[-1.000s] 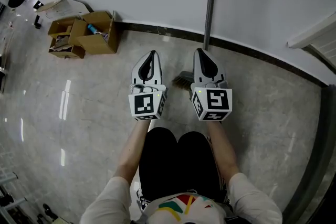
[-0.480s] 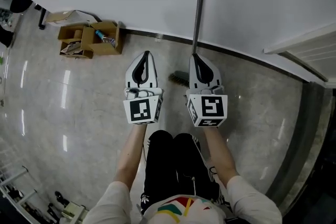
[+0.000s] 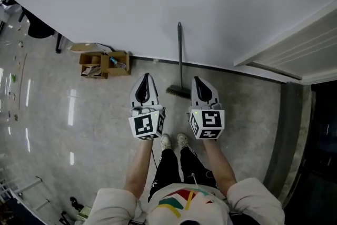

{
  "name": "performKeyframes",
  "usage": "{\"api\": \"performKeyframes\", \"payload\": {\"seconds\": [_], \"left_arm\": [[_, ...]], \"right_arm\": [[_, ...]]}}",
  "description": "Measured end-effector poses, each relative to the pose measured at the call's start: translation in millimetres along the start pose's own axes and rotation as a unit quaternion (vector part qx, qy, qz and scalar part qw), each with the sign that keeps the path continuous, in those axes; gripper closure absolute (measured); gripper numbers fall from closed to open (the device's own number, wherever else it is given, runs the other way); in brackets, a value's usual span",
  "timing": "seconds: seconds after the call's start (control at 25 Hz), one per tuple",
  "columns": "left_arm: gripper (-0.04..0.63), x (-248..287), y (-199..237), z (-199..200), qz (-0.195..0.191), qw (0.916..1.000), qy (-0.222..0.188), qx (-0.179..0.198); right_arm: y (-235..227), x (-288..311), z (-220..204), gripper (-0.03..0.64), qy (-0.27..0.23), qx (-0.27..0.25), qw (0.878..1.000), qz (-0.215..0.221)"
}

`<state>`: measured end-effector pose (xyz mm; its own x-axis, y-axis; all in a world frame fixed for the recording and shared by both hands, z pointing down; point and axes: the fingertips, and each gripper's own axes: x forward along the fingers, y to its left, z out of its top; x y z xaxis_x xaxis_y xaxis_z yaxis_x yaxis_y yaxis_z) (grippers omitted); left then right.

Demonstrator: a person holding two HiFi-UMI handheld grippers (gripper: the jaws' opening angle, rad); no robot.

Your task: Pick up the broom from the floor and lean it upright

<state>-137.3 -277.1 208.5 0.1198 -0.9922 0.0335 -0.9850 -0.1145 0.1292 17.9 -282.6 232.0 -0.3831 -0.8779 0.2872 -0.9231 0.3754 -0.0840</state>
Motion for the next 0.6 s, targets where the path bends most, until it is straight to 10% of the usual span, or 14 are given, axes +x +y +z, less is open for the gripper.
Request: {"api": "performKeyframes", "payload": {"seconds": [0.28,0.6], "left_arm": [[0.551,-73.2,-66.1,120.7,-0.02,0.9991,-0.021,0.032],[0.551,-109.9,-123.6,134.0,-0.045,0.9974,-0.032,0.046]], "right_arm": [[-2.1,-113.6,92.7,0.604,-0.036,-0.039,0.999,0.005],[9.8,-165.2,115.8,0.604,-0.082,-0.07,0.994,0.031]]}}
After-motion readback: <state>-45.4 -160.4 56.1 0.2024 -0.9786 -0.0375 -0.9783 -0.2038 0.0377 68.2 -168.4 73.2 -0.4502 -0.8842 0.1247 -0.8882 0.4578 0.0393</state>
